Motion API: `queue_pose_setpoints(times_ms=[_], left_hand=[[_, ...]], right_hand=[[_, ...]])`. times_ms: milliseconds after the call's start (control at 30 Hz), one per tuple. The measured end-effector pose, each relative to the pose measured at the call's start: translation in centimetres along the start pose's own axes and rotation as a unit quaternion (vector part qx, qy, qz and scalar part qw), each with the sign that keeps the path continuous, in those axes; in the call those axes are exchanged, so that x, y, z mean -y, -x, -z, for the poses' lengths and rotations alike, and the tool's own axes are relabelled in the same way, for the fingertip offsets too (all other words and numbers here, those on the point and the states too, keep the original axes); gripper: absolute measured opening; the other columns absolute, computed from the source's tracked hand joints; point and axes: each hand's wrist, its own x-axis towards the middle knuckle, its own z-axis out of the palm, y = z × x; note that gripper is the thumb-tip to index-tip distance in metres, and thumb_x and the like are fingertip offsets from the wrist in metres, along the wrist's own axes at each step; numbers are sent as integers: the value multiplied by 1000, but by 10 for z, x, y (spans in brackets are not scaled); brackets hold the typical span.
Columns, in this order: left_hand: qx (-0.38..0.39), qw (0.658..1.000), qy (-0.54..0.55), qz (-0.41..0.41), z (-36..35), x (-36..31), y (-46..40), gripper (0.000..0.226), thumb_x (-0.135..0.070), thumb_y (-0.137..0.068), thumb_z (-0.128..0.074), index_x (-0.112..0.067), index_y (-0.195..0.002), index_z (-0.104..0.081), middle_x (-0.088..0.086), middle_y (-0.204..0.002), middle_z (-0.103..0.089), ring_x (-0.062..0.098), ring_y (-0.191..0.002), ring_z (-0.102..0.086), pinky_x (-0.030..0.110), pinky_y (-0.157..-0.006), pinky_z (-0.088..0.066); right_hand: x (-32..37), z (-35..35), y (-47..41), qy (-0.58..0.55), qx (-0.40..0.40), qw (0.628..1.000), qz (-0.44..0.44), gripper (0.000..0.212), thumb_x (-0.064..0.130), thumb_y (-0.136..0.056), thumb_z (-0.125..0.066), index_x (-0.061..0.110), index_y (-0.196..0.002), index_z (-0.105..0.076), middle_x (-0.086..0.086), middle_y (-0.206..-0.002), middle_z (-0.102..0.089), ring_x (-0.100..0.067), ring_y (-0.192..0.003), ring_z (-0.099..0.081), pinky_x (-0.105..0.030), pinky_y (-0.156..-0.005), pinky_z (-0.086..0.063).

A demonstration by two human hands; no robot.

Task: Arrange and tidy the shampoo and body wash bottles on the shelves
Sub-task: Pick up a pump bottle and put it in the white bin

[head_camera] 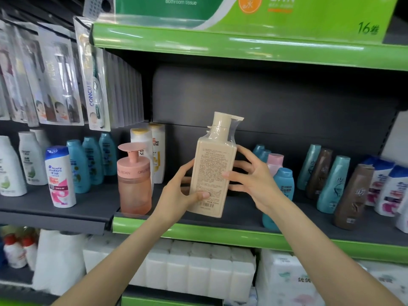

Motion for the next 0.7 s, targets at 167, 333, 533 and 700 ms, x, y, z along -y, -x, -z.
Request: queue_pose_setpoints(times_ms=[167, 333, 533, 700], left_hand=[[2, 1000, 13, -13, -3, -5, -1, 80, -22, -73, -78, -48, -133, -32, -14, -120, -57, 7, -107, -58, 28, -88, -51], [-25, 983, -180, -5, -23, -20, -6, 109, -47, -64, -79, -34, -149, -12, -5, -138, -39, 13, -122, -45, 37, -99, -42], [-41, 991, -130, 10, -23, -17, -7, 102, -43, -66, -78, -32, -147, -18, -2, -124, -45, 17, -112, -52, 35, -98, -44], [0, 999, -48, -6, -21, -15, -8, 94, -40, -71, -77, -36, -146, -20, -9, -126, -48, 12, -106, -55, 31, -95, -47]], right_hand=[[5, -5, -2, 45, -69, 997, -2, 57, 10, -72, -80, 34, -117, -56, -3, -102, -67, -18, -94, -67, -37, -63, -60], [-3, -15, -2, 40, -122, 991, -32, 45, 16, -70, -82, 32, -105, -58, -6, -90, -69, -22, -85, -70, -46, -60, -60], [-1, -5, -3, 42, -97, 994, -21, 36, 24, -80, -74, 25, -114, -60, -2, -94, -70, -15, -82, -70, -28, -66, -58], [-11, 7, -8, -37, 38, 992, -118, 47, 45, -77, -65, 20, -117, -62, -3, -112, -69, -20, -105, -64, -40, -89, -51]])
